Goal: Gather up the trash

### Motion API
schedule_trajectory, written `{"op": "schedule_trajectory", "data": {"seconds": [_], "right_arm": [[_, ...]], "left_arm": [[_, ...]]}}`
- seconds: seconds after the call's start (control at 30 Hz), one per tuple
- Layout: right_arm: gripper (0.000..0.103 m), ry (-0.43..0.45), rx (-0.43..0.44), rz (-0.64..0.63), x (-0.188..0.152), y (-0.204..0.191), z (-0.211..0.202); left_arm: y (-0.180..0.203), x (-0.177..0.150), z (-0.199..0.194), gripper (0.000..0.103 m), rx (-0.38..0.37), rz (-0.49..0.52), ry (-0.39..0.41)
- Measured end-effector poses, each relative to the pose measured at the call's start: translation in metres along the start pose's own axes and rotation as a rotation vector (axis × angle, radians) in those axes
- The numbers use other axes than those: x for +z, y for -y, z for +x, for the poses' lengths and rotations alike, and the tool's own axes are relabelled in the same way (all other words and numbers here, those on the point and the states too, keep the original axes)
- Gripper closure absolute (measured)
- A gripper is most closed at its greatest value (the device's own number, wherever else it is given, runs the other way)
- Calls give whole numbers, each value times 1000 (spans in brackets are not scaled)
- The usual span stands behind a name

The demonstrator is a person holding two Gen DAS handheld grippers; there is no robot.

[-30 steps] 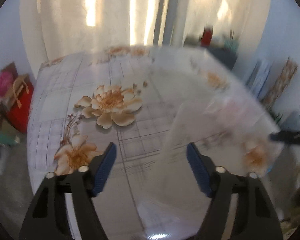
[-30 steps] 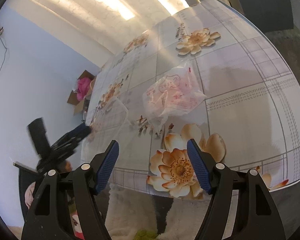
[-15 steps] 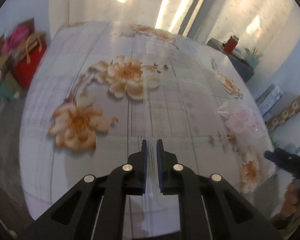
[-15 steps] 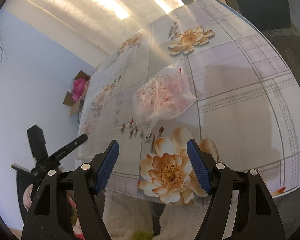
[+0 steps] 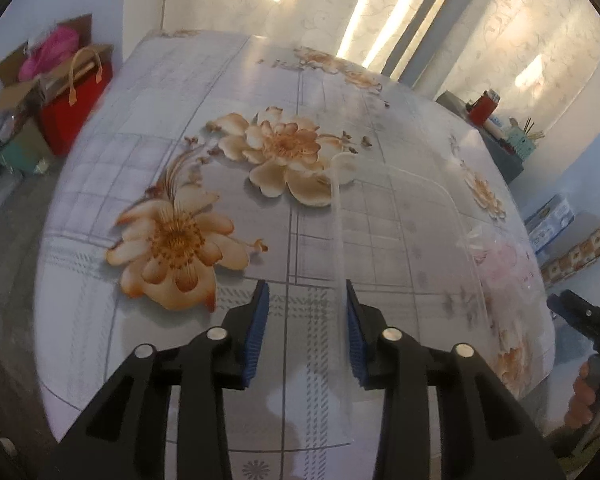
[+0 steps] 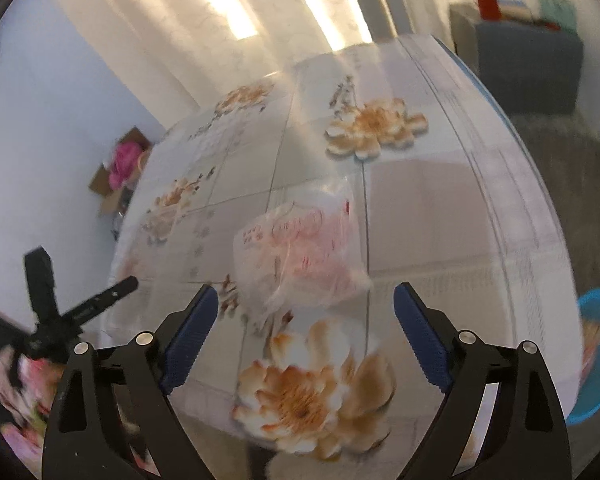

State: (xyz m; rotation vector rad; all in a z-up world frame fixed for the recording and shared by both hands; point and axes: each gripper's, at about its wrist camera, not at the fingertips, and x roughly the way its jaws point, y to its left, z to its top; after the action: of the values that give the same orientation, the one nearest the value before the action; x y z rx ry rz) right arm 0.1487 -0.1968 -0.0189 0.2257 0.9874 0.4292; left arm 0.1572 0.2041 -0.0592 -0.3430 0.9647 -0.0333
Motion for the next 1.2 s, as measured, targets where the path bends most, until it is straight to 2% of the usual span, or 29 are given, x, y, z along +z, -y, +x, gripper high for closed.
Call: {"op": "schedule_trajectory", "data": {"seconds": [0.13,0.23,0.33,0.43,0.7,0.8,0.9,1.2], "right_arm": [[16,-21,-1,11,17,11,13],[16,-31,27,41,24,16,19],[16,-72,19,3,27,8,34],[16,-155,-25,-20,28,2,61],[14,-158,-115,-182,26,-28,78],[14,-149,-191,-271,17,-40,83],[23,-135,-260,-338,9,-48,85],[55,-125,-244,-286,-1,-38,67]], "left_arm": [[1,-7,-1,85,-3,-2,3],[0,-11,-4,89,-3,-10,9],[1,-14,-6,89,-5,-13,14],[2,-15,-7,89,-9,-17,13],[-1,-18,-8,89,-18,-28,14],[-2,-19,-8,89,-22,-33,16],[-3,-19,-8,89,-23,-37,18],[-3,-21,-7,89,-29,-39,26]]}}
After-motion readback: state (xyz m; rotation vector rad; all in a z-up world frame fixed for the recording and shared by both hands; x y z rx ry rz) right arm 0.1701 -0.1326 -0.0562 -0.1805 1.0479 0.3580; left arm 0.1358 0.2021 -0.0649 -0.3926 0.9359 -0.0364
